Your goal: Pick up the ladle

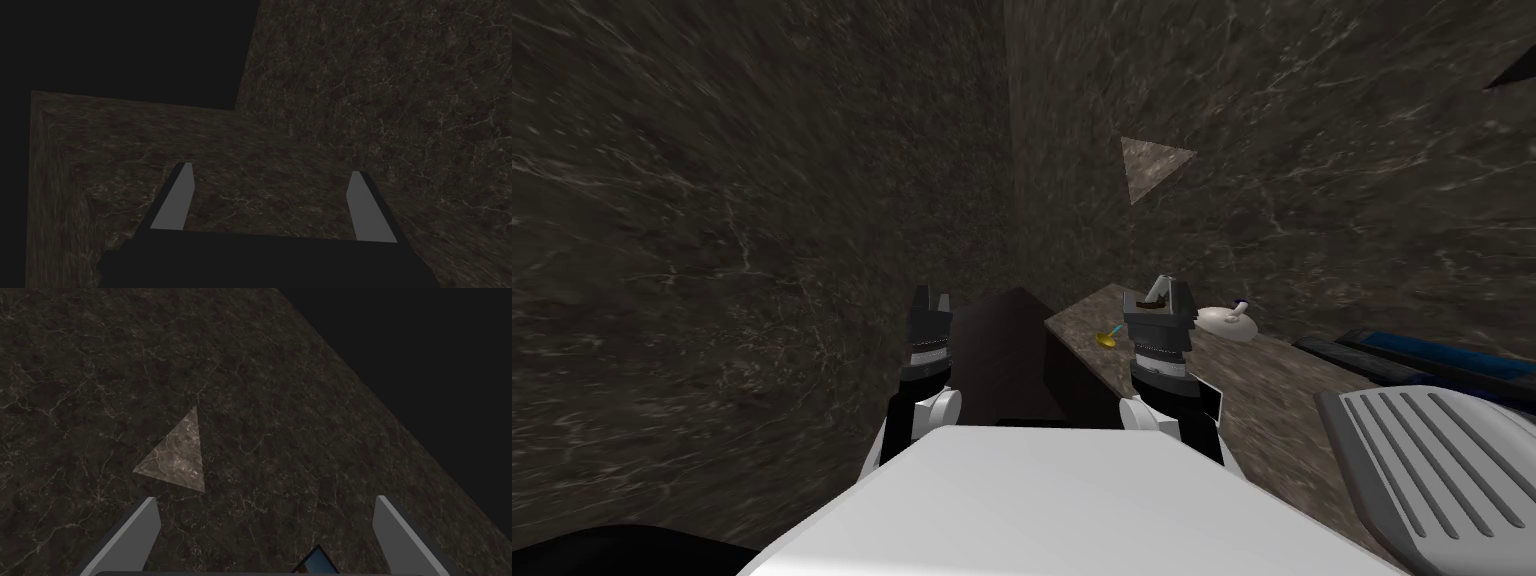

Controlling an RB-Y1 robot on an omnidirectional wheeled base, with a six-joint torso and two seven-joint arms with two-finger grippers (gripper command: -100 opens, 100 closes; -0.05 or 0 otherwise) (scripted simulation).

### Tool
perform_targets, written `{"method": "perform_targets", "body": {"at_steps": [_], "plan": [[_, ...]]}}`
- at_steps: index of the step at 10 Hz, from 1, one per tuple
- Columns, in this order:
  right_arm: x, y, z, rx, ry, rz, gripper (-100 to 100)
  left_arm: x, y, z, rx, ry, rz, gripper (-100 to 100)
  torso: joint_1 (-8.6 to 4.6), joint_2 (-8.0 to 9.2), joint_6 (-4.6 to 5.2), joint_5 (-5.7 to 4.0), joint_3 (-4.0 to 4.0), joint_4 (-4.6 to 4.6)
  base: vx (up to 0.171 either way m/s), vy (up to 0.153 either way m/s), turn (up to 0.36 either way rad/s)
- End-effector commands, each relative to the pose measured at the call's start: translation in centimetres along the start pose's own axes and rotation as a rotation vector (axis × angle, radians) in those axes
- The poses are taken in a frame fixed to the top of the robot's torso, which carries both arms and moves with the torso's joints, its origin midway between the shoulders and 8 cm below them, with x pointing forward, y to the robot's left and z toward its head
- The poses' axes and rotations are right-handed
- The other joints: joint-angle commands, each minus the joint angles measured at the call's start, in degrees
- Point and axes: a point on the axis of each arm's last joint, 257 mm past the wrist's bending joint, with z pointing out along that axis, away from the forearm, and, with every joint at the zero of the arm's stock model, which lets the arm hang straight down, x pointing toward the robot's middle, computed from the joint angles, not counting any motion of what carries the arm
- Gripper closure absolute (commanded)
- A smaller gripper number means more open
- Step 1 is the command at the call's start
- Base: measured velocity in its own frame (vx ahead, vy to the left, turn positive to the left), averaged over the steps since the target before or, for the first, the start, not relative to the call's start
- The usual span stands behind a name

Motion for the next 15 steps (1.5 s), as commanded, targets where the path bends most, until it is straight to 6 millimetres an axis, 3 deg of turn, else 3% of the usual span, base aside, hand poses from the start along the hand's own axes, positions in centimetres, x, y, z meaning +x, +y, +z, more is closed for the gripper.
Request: {"method": "perform_targets", "body": {"at_steps": [1, 12, 15], "plan": [[0.2, -0.5, -0.1, 0.017, 0.024, 0.045, -100, 0.0, 0.0, 0.0, 0.0, 0.0, 0.0, 0, 0.0, 0.0, 0.0, 0.0, 0.0, 0.0, -0.014, -0.004, 0.023], [0.4, -4.7, -1.1, 0.191, 0.111, 0.408, -100, 0.0, 0.0, 0.0, 0.0, 0.0, 0.0, 0, -0.09, 0.09, -0.01, -0.02, 0.05, 0.02, -0.028, -0.018, 0.038], [0.3, -6.7, -1.7, 0.282, 0.126, 0.525, -100, 0.0, 0.0, 0.0, 0.0, 0.0, 0.0, 0, -0.08, 0.08, 0.01, -0.02, 0.05, 0.02, -0.027, -0.019, 0.058]]}}
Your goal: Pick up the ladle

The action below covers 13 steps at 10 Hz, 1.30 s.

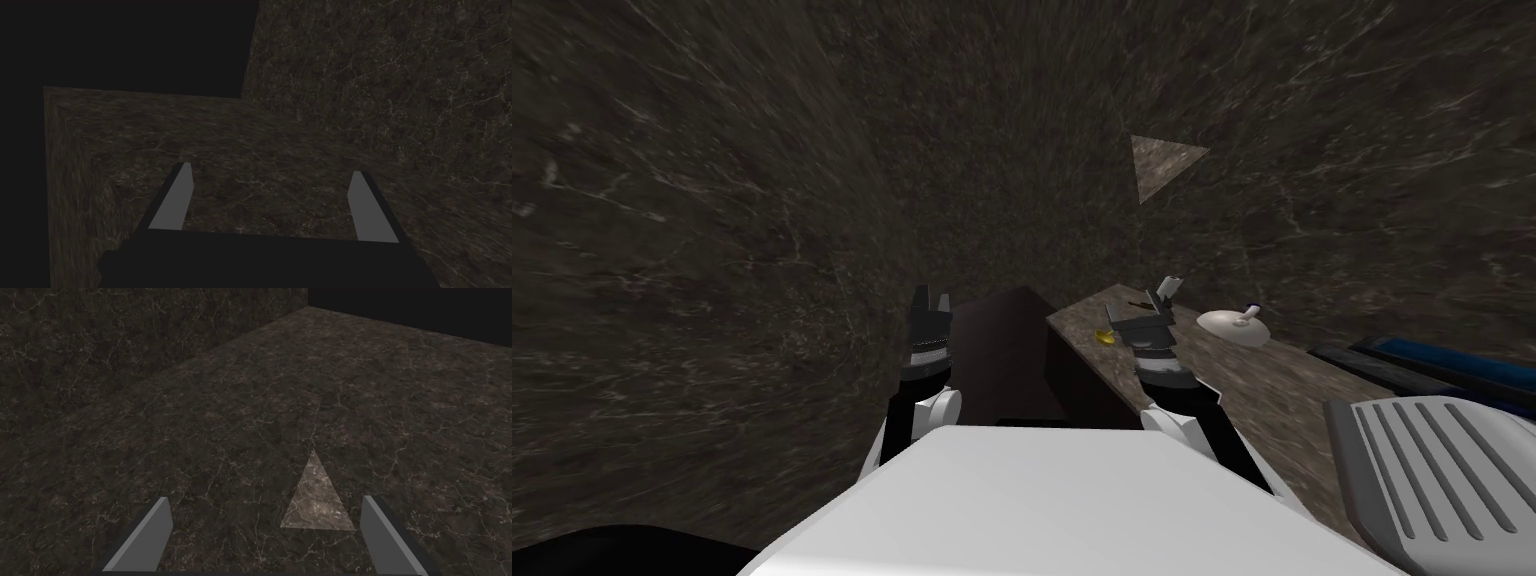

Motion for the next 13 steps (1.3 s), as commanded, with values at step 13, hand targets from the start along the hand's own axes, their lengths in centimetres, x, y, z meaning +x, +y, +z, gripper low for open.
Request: {"method": "perform_targets", "body": {"at_steps": [13], "plan": [[-3.0, -5.1, -1.1, 0.24, -0.048, 0.415, -100, 0.0, 0.0, 0.0, 0.0, 0.0, 0.0, 0, 0.01, -0.03, 0.02, 0.0, -0.01, 0.0, -0.022, -0.017, 0.048]]}}
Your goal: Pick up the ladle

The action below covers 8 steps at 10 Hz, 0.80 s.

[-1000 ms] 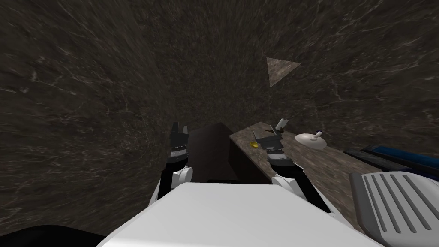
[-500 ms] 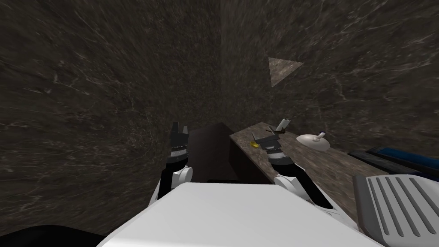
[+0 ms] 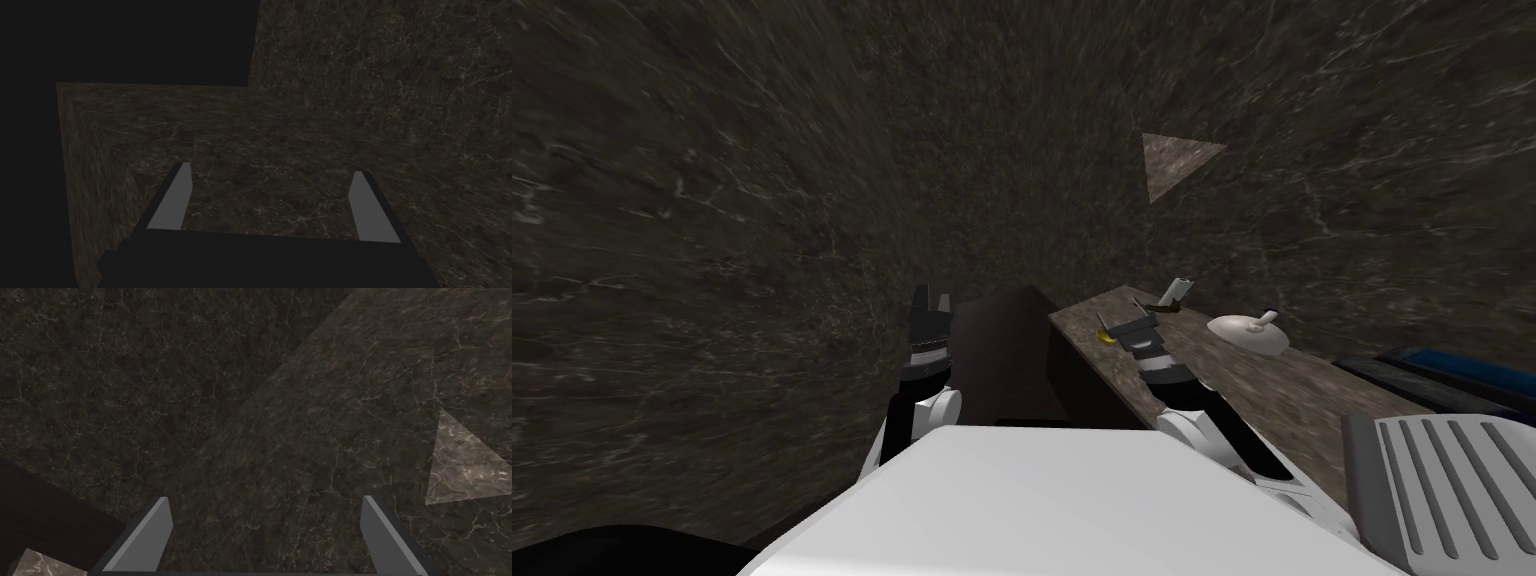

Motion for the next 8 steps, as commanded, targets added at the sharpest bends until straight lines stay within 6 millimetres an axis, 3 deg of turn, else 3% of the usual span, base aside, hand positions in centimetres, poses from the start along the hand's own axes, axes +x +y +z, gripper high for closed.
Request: {"method": "perform_targets", "body": {"at_steps": [1, 3, 4, 6, 7, 8], "plan": [[-1.4, -0.9, -0.2, 0.054, -0.031, 0.066, -100, 0.0, 0.0, 0.0, 0.0, 0.0, 0.0, 0, 0.0, 0.0, 0.0, 0.0, 0.0, 0.0, -0.023, -0.015, 0.103], [-1.4, -0.9, -0.2, 0.057, -0.031, 0.105, -100, 0.0, 0.0, 0.0, 0.0, 0.0, 0.0, 0, -0.03, 0.02, -0.01, 0.0, 0.01, 0.0, -0.017, -0.016, 0.037], [-2.8, -1.8, -0.4, 0.107, -0.069, 0.154, -100, 0.0, 0.0, 0.0, 0.0, 0.0, 0.0, 0, 0.0, 0.0, 0.0, 0.0, 0.0, 0.0, -0.02, -0.016, 0.121], [-2.8, -1.8, -0.4, 0.11, -0.07, 0.198, -100, 0.0, 0.0, 0.0, 0.0, 0.0, 0.0, 0, -0.04, 0.02, -0.01, -0.01, 0.01, 0.0, -0.018, -0.018, 0.034], [-4.3, -2.6, -0.7, 0.159, -0.113, 0.245, -100, 0.0, 0.0, 0.0, 0.0, 0.0, 0.0, 0, 0.0, 0.0, 0.0, 0.0, 0.0, 0.0, -0.022, -0.019, 0.126], [-4.2, -2.6, -0.7, 0.162, -0.114, 0.269, -100, 0.0, 0.0, 0.0, 0.0, 0.0, 0.0, 0, -0.03, 0.01, -0.03, 0.0, 0.0, 0.0, -0.024, -0.025, 0.084]]}}
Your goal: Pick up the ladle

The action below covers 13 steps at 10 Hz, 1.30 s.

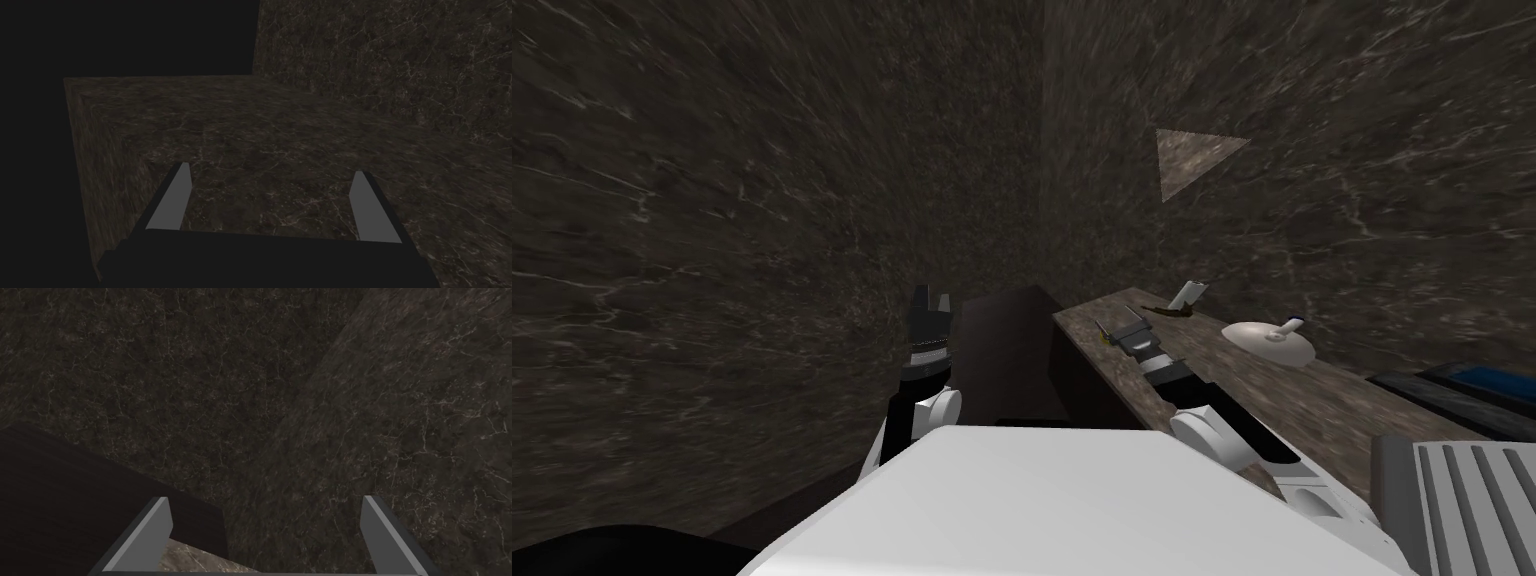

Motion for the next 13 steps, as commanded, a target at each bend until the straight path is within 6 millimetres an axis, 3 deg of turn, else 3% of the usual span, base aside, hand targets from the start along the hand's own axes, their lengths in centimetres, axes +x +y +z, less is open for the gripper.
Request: {"method": "perform_targets", "body": {"at_steps": [1, 2, 4, 5, 7, 8, 10, 11, 13], "plan": [[-0.2, -0.1, 0.0, 0.008, -0.007, 0.044, -100, 0.0, 0.0, 0.0, 0.0, 0.0, 0.0, 0, 0.0, 0.0, 0.0, 0.0, 0.0, 0.0, -0.012, -0.012, -0.011], [-2.0, -0.5, -0.1, 0.05, -0.058, 0.089, -100, 0.0, 0.0, 0.0, 0.0, 0.0, 0.0, 0, 0.04, -0.02, 0.01, 0.01, -0.01, 0.0, -0.021, -0.016, 0.116], [-2.0, -0.5, -0.1, 0.053, -0.06, 0.138, -100, 0.0, 0.0, 0.0, 0.0, 0.0, 0.0, 0, 0.0, -0.01, 0.0, 0.0, 0.0, 0.0, -0.016, -0.019, 0.047], [-3.8, -0.9, -0.4, 0.09, -0.116, 0.179, -100, 0.0, 0.0, 0.0, 0.0, 0.0, 0.0, 0, 0.04, -0.03, 0.01, 0.01, -0.01, 0.0, -0.021, -0.017, 0.114], [-3.8, -0.9, -0.4, 0.092, -0.119, 0.231, -100, 0.0, 0.0, 0.0, 0.0, 0.0, 0.0, 0, 0.01, 0.0, 0.0, 0.0, 0.0, 0.0, -0.018, -0.017, 0.055], [-5.6, -1.2, -0.8, 0.126, -0.181, 0.268, -100, 0.0, 0.0, 0.0, 0.0, 0.0, 0.0, 0, 0.04, -0.03, 0.01, 0.01, -0.02, 0.0, -0.019, -0.013, 0.133], [-5.6, -1.2, -0.8, 0.124, -0.185, 0.324, -100, 0.0, 0.0, 0.0, 0.0, 0.0, 0.0, 0, 0.01, -0.03, 0.01, 0.0, -0.01, 0.0, -0.015, -0.019, 0.04], [-7.5, -1.5, -1.3, 0.152, -0.252, 0.361, -100, 0.0, 0.0, 0.0, 0.0, 0.0, 0.0, 0, 0.03, -0.04, 0.02, 0.0, -0.02, -0.01, -0.023, -0.019, 0.17], [-7.5, -1.5, -1.3, 0.148, -0.257, 0.414, -100, 0.0, 0.0, 0.0, 0.0, 0.0, 0.0, 0, -0.01, -0.01, 0.01, 0.0, 0.0, 0.0, -0.018, -0.021, 0.034]]}}
